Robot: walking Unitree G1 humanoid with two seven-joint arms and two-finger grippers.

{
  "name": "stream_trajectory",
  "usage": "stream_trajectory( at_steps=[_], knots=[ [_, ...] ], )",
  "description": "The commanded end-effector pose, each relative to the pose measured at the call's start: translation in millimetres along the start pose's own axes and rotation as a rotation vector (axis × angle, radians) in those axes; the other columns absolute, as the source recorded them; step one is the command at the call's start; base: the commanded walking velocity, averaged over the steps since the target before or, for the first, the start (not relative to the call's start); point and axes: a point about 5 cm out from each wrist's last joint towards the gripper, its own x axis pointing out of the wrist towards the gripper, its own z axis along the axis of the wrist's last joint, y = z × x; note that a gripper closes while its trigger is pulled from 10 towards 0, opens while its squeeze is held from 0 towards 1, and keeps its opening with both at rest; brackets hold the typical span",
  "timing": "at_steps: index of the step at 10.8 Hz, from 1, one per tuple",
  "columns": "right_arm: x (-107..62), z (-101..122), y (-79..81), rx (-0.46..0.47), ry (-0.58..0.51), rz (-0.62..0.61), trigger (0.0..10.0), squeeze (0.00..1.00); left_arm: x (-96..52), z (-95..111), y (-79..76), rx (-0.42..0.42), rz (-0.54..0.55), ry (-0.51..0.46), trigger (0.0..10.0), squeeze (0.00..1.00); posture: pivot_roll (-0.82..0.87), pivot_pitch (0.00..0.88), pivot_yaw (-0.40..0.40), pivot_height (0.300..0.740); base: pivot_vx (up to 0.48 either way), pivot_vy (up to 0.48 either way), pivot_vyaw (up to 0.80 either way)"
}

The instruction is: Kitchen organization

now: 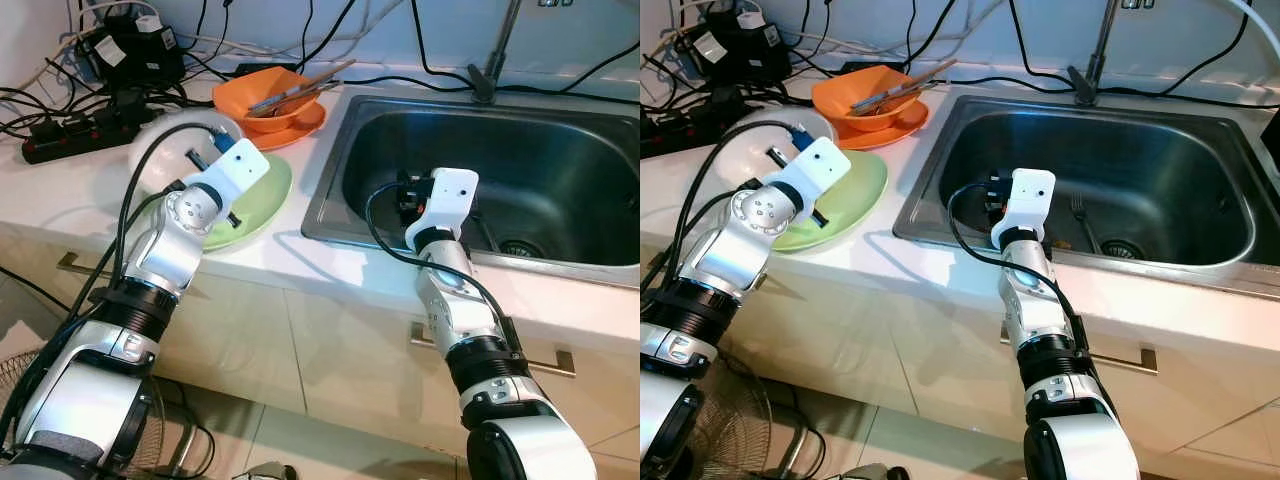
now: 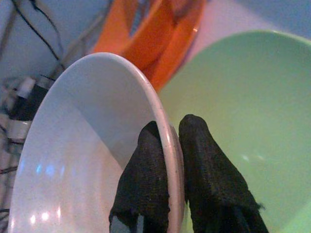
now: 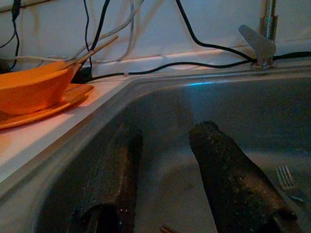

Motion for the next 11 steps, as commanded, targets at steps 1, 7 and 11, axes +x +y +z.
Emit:
stream_trajectory(
  at_steps=[1, 7, 11],
  knots=[
    [-0.5, -2, 0.3, -0.002, 0.019, 0.001, 10.0, 0.00, -1.4, 17, 16.6, 0.047, 0.074, -0.065, 0.0, 0.00, 0.06, 0.017, 0.068, 0.740, 0.000, 0.000, 0.00],
    [2.2, 3, -0.1, 0.015, 0.002, 0.002, 10.0, 1.00, -7.0, 78, -13.6, 0.211, 0.024, -0.465, 10.0, 0.00, 0.06, 0.016, 0.066, 0.740, 0.000, 0.000, 0.00],
    [13.0, 34, -28.5, 0.054, -0.096, -0.062, 10.0, 1.00, -3.9, 86, -41.3, 0.260, -0.058, -0.529, 10.0, 0.00, 0.04, 0.011, 0.069, 0.740, 0.000, 0.000, 0.00]
  ],
)
